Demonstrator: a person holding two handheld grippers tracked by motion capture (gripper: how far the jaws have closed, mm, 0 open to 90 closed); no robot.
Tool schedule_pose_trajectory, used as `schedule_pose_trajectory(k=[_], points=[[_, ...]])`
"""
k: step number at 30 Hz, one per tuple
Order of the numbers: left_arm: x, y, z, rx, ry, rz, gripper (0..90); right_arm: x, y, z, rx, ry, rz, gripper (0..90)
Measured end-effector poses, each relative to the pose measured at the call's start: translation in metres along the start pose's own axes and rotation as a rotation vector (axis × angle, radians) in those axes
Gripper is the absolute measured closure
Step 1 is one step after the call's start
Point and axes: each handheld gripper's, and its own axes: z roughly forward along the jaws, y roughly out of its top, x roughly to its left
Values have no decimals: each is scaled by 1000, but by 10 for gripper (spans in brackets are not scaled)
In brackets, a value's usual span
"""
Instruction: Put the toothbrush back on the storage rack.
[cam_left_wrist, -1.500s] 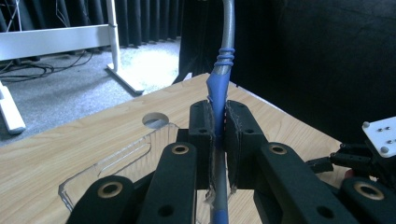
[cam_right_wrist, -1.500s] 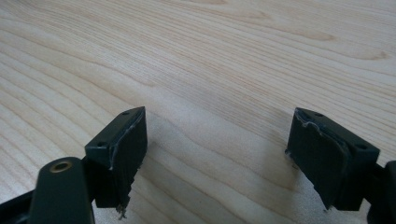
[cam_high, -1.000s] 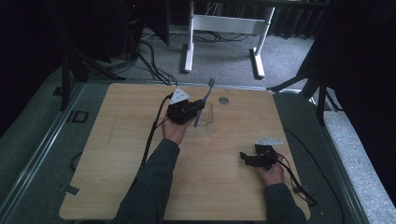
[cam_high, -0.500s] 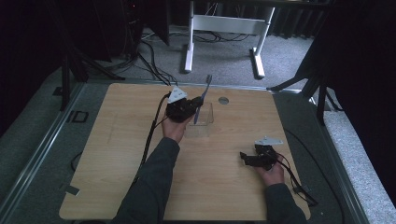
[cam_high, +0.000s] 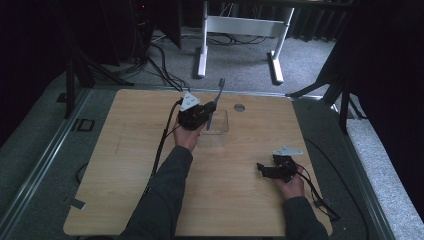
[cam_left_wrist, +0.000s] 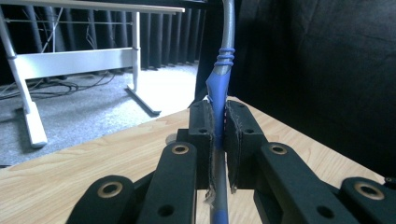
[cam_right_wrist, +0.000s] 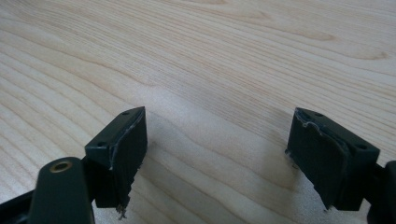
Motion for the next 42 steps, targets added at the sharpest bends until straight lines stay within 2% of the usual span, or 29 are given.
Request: schedule_pose_trajectory(k=[8,18,34,42], points=[[2,-1,2,4,10,14,816,0,0,0,0,0,0,196],[3,-5,4,31,14,56,816,0,0,0,0,1,0,196],[7,-14,9,111,21,116,815,0,0,0,0,0,-1,196],[10,-19,10,148,15,121,814,0,0,0,0,2,-3,196]])
